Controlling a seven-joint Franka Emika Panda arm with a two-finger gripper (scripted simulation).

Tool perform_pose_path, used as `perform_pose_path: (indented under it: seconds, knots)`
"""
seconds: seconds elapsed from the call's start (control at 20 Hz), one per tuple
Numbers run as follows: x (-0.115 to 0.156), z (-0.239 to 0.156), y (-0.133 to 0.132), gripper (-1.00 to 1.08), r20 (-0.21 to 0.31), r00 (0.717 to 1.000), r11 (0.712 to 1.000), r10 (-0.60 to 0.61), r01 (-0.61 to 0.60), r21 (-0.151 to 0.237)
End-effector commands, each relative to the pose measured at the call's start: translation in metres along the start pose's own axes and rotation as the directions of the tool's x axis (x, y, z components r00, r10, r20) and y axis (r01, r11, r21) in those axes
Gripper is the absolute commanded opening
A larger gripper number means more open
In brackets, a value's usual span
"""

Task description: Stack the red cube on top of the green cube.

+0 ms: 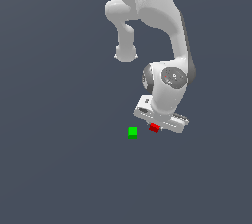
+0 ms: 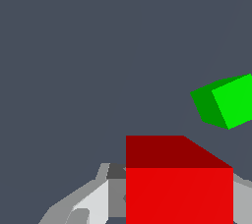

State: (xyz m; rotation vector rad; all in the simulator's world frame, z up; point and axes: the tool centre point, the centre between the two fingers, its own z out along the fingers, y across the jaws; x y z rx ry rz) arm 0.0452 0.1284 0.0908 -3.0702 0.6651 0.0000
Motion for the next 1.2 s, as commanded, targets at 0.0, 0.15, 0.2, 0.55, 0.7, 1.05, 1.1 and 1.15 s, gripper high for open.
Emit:
perform_pose_path:
  seconds: [0.0, 0.15, 0.2, 0.55, 0.7, 1.05, 1.1, 1.15]
  knots:
    - [0.011, 0.008, 0.025, -1.00, -0.001, 1.000, 1.000, 0.001, -0.001, 0.000]
    - [0.024, 0.018, 0.052, -1.00, 0.000, 1.000, 1.000, 0.001, -0.001, 0.000]
    - [0.027, 0.020, 0.059, -1.00, 0.000, 1.000, 1.000, 0.001, -0.001, 0.000]
    - [0.042, 0.030, 0.086, -1.00, 0.000, 1.000, 1.000, 0.001, -0.001, 0.000]
    - [0.043, 0.030, 0.087, 1.00, 0.000, 1.000, 1.000, 0.001, -0.001, 0.000]
    - [0.043, 0.030, 0.087, 1.00, 0.000, 1.000, 1.000, 0.001, -0.001, 0.000]
    - [0.043, 0.030, 0.087, 1.00, 0.000, 1.000, 1.000, 0.001, -0.001, 0.000]
    - [0.043, 0.030, 0.087, 1.00, 0.000, 1.000, 1.000, 0.001, -0.001, 0.000]
